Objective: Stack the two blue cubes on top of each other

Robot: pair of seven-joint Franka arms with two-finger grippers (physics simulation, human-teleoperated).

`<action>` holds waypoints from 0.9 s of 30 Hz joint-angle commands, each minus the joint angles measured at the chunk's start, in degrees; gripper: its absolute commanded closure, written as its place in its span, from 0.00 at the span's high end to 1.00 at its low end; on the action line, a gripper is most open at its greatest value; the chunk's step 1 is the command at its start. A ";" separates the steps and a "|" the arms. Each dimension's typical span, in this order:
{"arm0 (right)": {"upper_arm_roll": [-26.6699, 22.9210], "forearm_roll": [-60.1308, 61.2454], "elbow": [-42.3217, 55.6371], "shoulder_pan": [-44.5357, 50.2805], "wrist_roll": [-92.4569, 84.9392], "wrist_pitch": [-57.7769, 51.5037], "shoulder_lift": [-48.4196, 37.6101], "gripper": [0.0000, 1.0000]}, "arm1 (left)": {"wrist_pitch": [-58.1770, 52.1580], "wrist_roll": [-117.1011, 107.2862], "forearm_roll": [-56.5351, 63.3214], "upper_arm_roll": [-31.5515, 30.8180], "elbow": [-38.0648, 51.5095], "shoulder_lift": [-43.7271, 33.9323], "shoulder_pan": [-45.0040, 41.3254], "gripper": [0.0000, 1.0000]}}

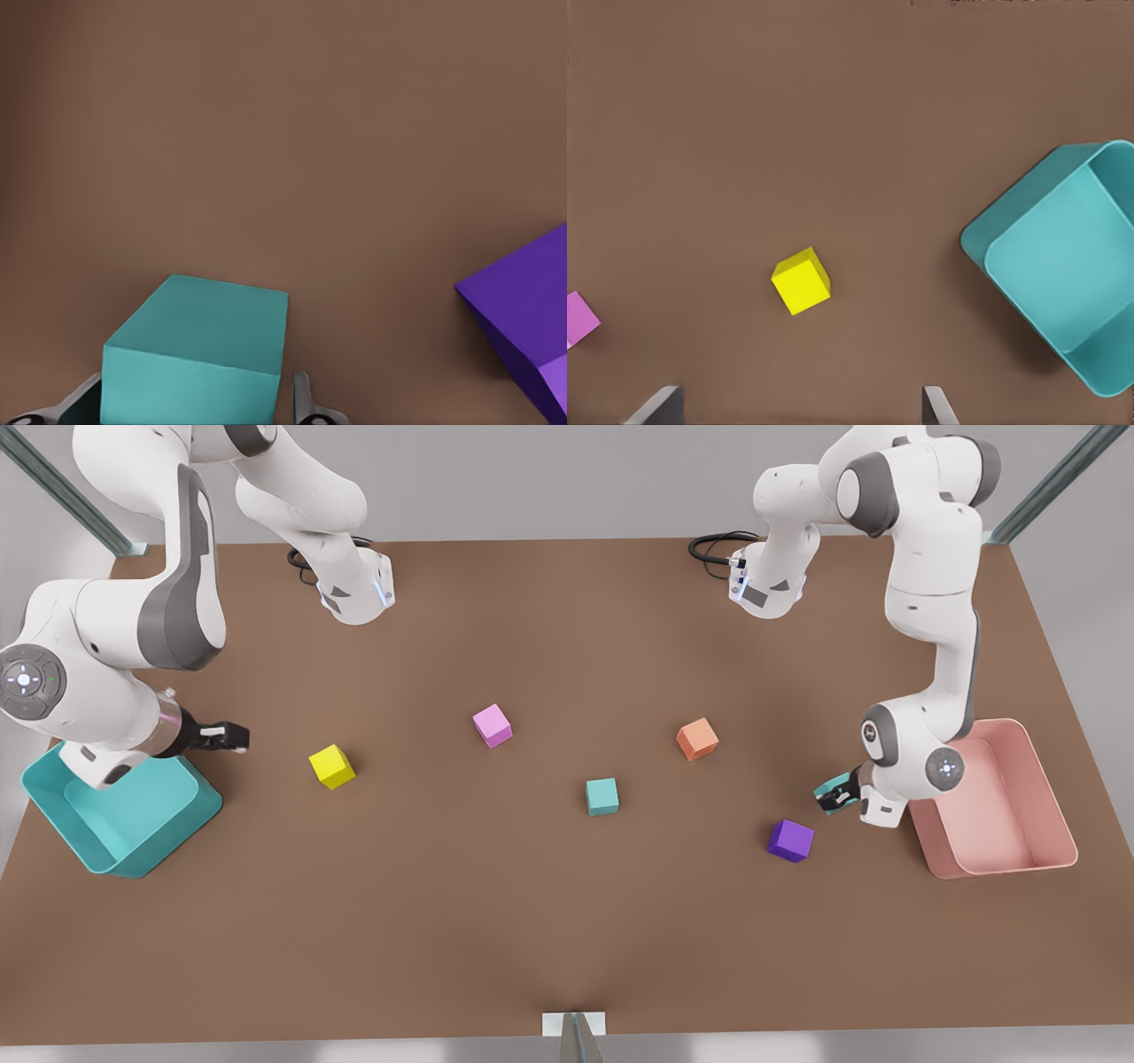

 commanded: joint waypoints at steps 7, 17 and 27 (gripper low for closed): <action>0.11 -0.07 -0.06 0.09 -14.47 0.06 0.28 1.00 | 0.02 -3.58 0.54 0.00 0.12 0.18 -0.26 0.58; 0.02 -0.07 -0.06 0.09 -14.47 -0.12 0.45 1.00 | -24.95 -16.82 5.46 -1.84 21.74 -4.76 -26.17 0.60; 0.11 -0.07 -0.06 0.09 -14.47 -0.12 0.37 1.00 | -24.24 -32.67 -4.03 -4.48 39.93 13.00 -39.72 0.61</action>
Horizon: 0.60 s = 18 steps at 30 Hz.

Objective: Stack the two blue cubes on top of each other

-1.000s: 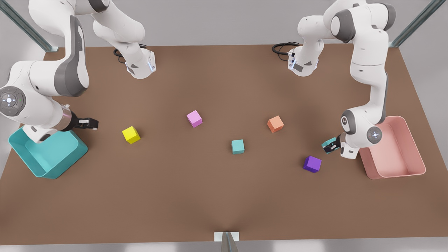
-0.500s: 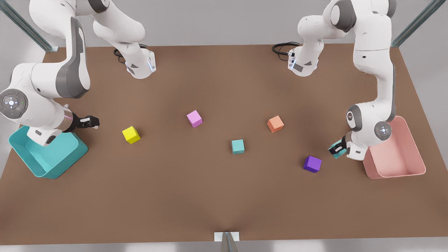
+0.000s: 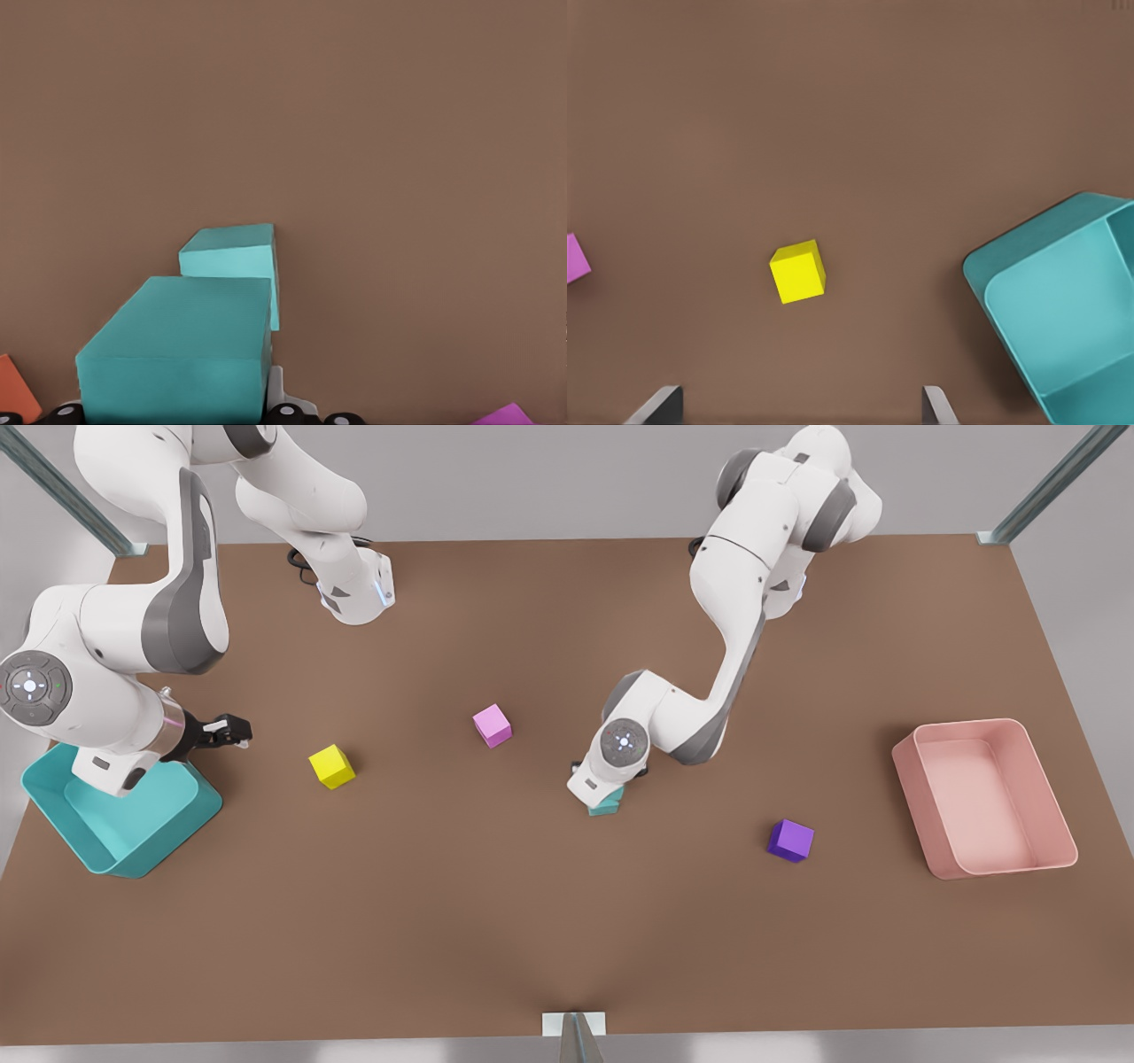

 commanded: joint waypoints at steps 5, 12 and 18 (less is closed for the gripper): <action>-0.04 0.07 0.03 -0.01 -3.23 -0.05 0.02 1.00 | -1.29 -15.86 -1.65 -0.45 4.57 3.51 0.81 0.61; -0.04 -0.02 0.03 0.25 -3.14 -0.05 0.02 1.00 | -1.82 -15.95 -2.53 -1.06 3.78 3.86 1.61 0.61; 0.05 -0.02 0.03 0.87 -2.96 -0.05 0.37 1.00 | -1.73 -15.95 -2.53 -1.50 3.43 4.39 1.61 0.61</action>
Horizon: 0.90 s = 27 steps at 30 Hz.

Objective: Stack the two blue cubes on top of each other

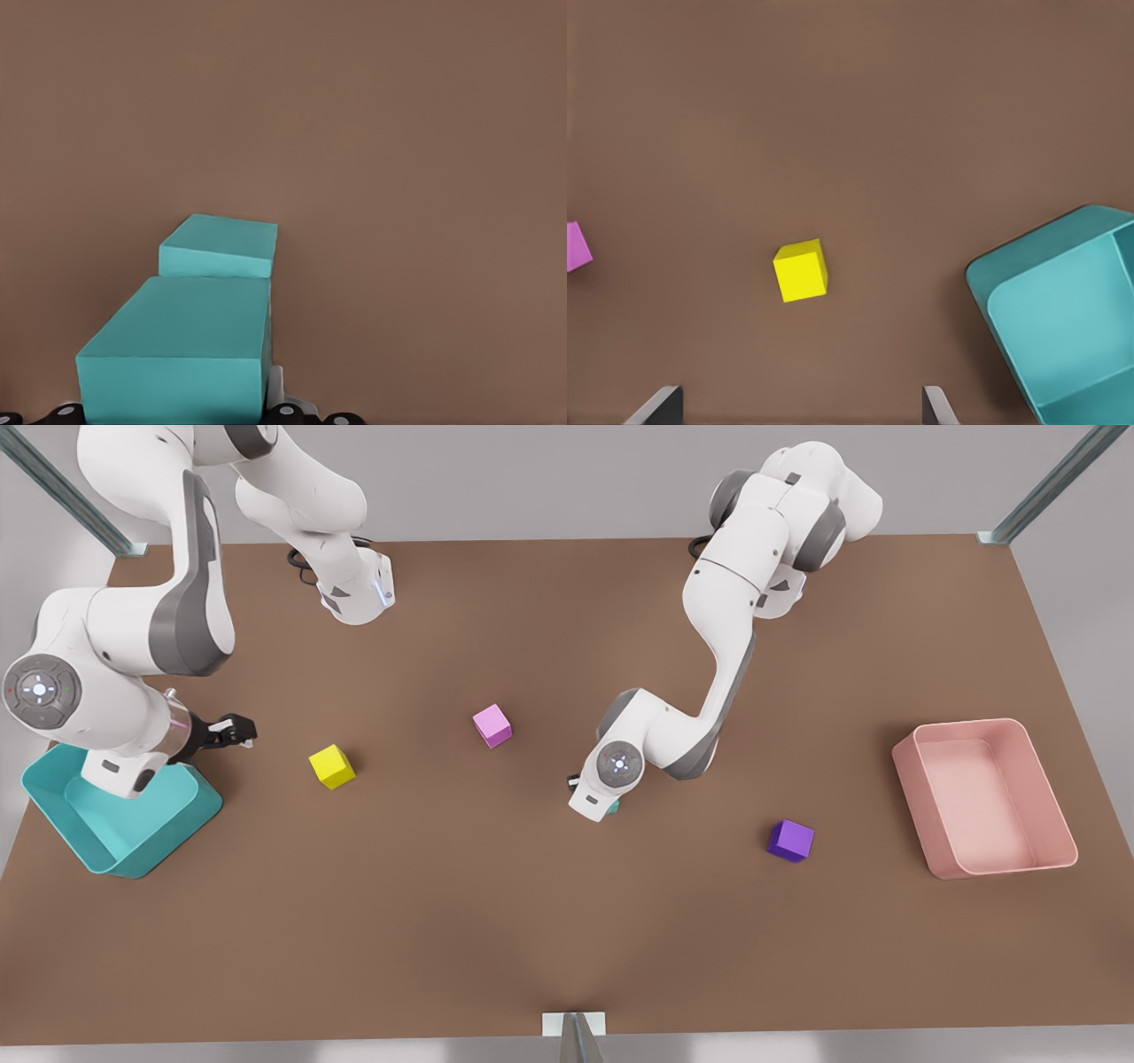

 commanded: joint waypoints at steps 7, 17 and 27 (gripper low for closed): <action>0.03 0.02 0.11 0.40 -0.38 -0.03 0.16 1.00 | 0.13 -5.46 -0.24 -0.01 0.10 0.21 0.70 1.00; -0.05 -0.07 0.47 0.40 -0.47 -0.03 0.34 1.00 | -5.05 -5.46 -0.24 -0.10 0.80 -1.64 2.37 1.00; 0.03 -0.42 0.47 0.31 -0.56 -0.03 0.34 1.00 | -43.98 23.47 9.40 1.22 15.57 -17.10 19.77 1.00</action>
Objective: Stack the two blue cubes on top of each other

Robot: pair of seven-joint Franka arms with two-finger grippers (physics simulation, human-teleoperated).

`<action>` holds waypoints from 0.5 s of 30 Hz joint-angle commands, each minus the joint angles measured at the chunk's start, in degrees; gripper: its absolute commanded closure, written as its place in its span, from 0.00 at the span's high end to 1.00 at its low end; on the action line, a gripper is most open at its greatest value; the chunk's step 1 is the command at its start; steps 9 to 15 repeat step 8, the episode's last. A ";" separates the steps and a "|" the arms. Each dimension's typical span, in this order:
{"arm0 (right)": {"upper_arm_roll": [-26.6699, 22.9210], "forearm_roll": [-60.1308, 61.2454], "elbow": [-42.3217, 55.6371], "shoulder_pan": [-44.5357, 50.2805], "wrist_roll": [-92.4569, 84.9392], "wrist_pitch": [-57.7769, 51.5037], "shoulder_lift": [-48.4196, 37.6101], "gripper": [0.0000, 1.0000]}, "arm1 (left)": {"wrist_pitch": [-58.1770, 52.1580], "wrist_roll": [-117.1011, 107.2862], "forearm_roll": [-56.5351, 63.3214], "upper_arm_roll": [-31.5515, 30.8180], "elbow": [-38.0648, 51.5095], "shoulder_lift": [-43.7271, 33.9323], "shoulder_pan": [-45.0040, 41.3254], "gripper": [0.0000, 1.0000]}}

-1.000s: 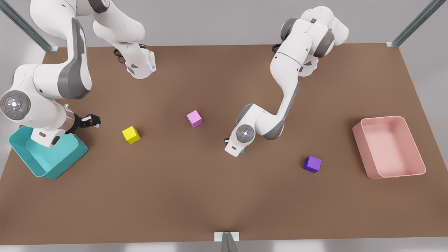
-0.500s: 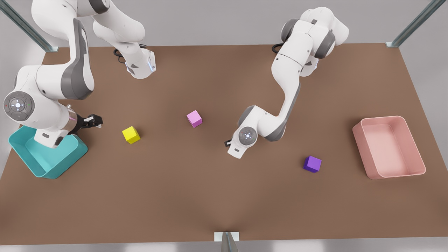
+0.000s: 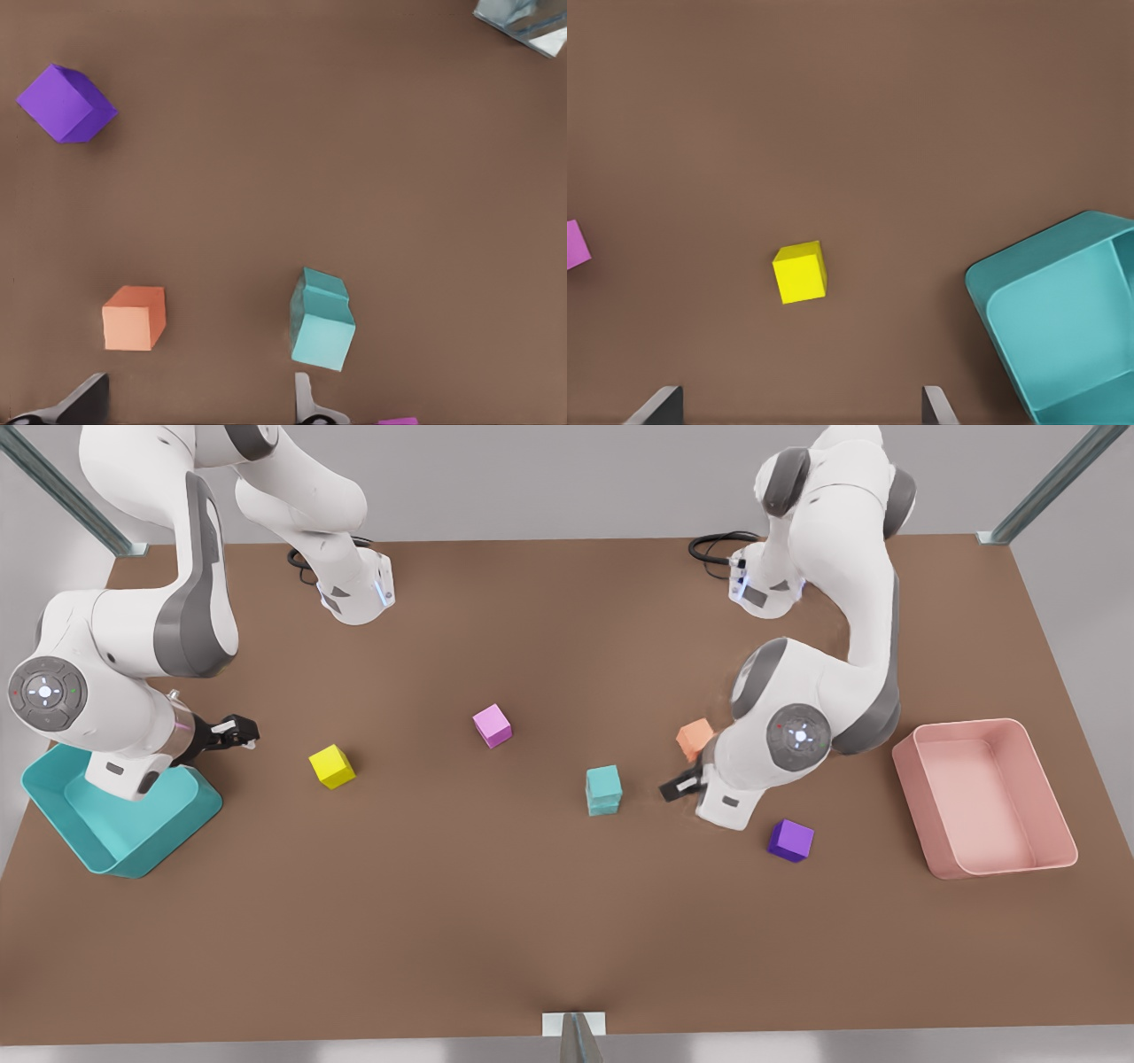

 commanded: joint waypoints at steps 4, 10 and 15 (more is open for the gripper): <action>-0.07 0.00 0.09 0.00 -0.19 -0.03 -0.06 1.00 | 0.98 45.60 13.88 -8.41 -27.00 -22.32 15.71 1.00; 0.02 -0.36 0.09 0.00 -0.10 -0.03 -0.06 1.00 | -2.36 45.60 13.26 -8.15 -26.04 -23.82 16.33 1.00; 0.02 -0.36 0.09 0.00 -0.10 -0.03 -0.06 1.00 | -2.36 45.60 13.26 -8.15 -26.04 -23.82 16.33 1.00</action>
